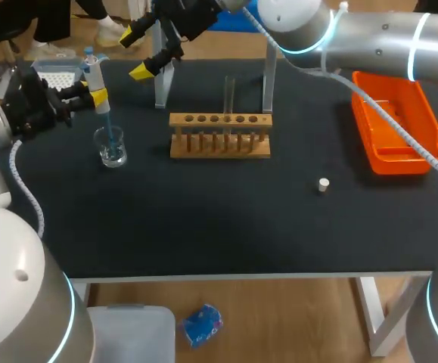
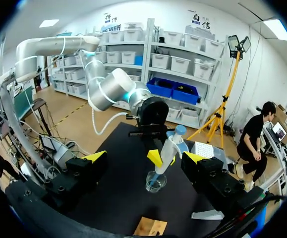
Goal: Invert the test tube, pick up the pipette, mount the tip to pipette, aspirate from beaker and dispense into the tube, eject the tip, return the pipette, and cap with the stopper.
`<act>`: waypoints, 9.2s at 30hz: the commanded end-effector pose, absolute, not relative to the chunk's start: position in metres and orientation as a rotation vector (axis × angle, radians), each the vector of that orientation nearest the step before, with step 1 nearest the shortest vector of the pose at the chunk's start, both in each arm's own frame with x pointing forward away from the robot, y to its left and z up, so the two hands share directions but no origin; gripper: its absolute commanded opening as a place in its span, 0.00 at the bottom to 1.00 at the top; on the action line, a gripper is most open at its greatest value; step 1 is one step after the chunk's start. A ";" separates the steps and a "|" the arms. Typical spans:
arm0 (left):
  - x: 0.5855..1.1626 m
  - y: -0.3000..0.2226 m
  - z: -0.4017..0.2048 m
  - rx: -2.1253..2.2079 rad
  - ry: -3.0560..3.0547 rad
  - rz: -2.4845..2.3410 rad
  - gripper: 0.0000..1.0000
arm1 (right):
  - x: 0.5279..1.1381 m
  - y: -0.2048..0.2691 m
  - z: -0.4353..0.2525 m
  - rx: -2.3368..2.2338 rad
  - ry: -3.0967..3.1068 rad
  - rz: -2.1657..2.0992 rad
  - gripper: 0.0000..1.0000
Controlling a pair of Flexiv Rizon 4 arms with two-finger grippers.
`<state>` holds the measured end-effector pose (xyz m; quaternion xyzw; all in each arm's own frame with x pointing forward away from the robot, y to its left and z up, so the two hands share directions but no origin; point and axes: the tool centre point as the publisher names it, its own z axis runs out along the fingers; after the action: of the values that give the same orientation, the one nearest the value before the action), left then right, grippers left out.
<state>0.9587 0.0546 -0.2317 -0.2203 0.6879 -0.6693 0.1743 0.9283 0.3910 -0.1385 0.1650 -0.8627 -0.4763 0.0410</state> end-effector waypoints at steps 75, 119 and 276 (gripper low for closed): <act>0.958 0.054 -0.232 -0.624 1.946 -1.896 0.00 | 0.963 0.471 -0.137 0.594 -2.444 -1.340 0.00; 0.958 0.054 -0.232 -0.624 1.946 -1.896 0.00 | 0.946 0.465 -0.161 0.523 -2.426 -1.351 0.00; 0.958 0.054 -0.232 -0.624 1.946 -1.896 0.00 | 0.974 0.156 -0.265 0.095 -2.683 -1.485 1.00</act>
<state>0.9583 0.0544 -0.2323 -0.2200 0.6875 -0.6695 0.1753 0.9732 0.1560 -0.2651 0.0307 -0.8735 -0.4845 0.0361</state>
